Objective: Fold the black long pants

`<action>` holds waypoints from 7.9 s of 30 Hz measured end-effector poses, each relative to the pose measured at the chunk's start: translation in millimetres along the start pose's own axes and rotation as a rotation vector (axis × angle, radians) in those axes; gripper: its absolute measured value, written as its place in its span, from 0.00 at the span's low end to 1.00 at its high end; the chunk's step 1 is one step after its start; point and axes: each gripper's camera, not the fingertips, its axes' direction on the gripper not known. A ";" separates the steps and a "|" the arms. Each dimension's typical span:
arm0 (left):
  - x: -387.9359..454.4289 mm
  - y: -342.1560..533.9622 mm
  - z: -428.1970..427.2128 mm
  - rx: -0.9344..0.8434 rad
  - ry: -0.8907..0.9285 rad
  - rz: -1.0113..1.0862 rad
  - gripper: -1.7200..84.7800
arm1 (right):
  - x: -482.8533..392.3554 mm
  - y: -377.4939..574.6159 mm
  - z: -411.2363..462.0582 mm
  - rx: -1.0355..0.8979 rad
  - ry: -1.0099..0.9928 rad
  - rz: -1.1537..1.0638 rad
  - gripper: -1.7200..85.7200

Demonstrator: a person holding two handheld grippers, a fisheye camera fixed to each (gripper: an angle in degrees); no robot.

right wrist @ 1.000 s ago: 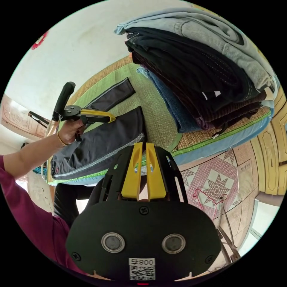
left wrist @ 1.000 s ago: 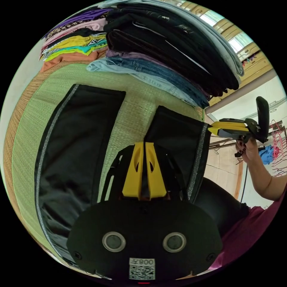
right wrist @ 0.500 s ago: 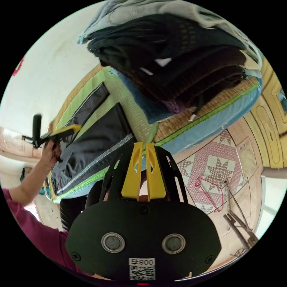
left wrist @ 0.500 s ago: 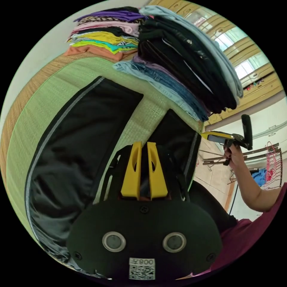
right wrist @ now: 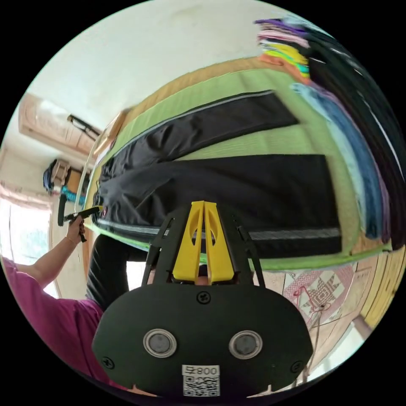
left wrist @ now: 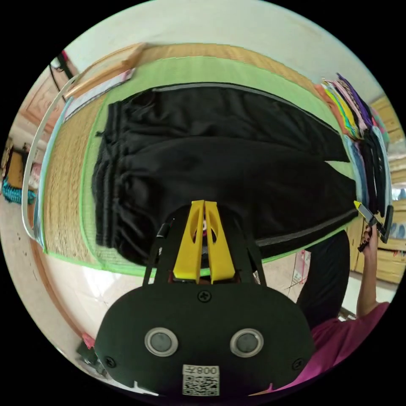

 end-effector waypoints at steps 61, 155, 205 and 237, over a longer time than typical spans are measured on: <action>-512.8 -101.4 -236.1 -0.209 0.274 -0.168 0.02 | -729.0 -382.8 256.2 -0.537 0.339 -0.798 0.02; -449.0 -237.4 -328.3 0.233 0.283 -0.129 0.05 | -512.9 -266.3 64.1 -0.188 -0.065 -0.658 0.02; -184.6 -439.9 -432.5 0.200 -0.032 0.287 0.04 | -590.2 -284.8 -56.3 -0.004 0.197 -0.875 0.03; -197.7 -220.2 -355.6 -0.079 -0.068 0.210 0.03 | -587.3 -104.3 36.5 -0.300 0.083 -0.978 0.03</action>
